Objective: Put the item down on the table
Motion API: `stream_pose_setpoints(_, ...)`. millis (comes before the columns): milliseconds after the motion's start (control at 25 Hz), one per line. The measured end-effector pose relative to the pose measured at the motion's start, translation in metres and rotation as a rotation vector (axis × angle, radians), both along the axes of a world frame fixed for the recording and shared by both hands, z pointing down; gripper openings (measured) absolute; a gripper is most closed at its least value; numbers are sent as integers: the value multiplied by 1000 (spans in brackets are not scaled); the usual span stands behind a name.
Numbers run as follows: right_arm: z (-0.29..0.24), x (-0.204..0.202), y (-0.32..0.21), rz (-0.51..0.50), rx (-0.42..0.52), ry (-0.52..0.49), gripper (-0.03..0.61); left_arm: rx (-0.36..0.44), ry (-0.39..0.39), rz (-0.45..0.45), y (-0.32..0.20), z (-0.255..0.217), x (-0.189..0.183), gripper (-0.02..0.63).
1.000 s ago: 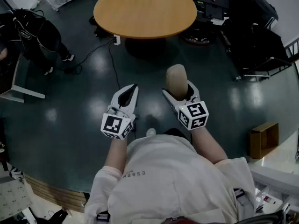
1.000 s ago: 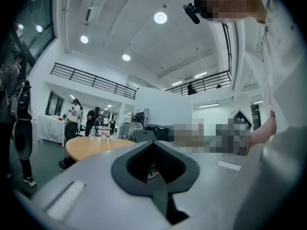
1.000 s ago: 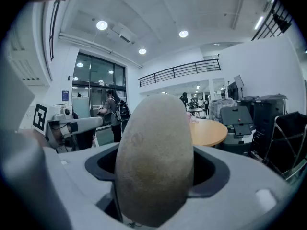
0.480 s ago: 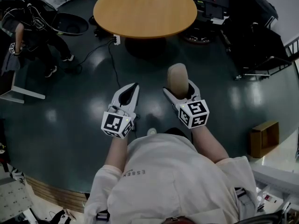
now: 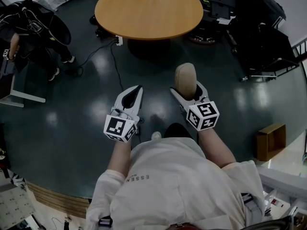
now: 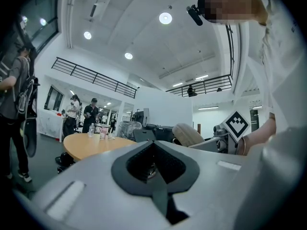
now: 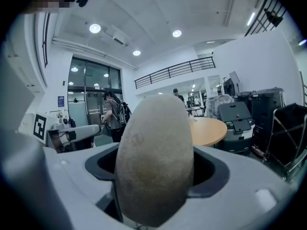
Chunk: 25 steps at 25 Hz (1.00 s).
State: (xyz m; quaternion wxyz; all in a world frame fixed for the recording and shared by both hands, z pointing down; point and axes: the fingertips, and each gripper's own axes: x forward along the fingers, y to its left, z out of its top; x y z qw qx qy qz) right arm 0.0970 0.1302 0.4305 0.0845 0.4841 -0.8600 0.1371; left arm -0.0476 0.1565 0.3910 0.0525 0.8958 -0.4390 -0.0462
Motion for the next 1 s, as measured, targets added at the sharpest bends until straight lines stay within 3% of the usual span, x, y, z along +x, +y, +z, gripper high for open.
stream_pose_setpoints(480, -1, 1, -61, -38, -6, -25, 380, -52, 15, -46, -47, 20, -10, 17)
stream_pose_setpoints(720, 5, -4, -136, -67, -35, -51, 380, -68, -14, -79, -118, 18, -17, 17)
stream_pose_setpoints(1000, 9, 7, -257, -76, -48, -34, 380, -66, -9, -105, -239, 12, -13, 17)
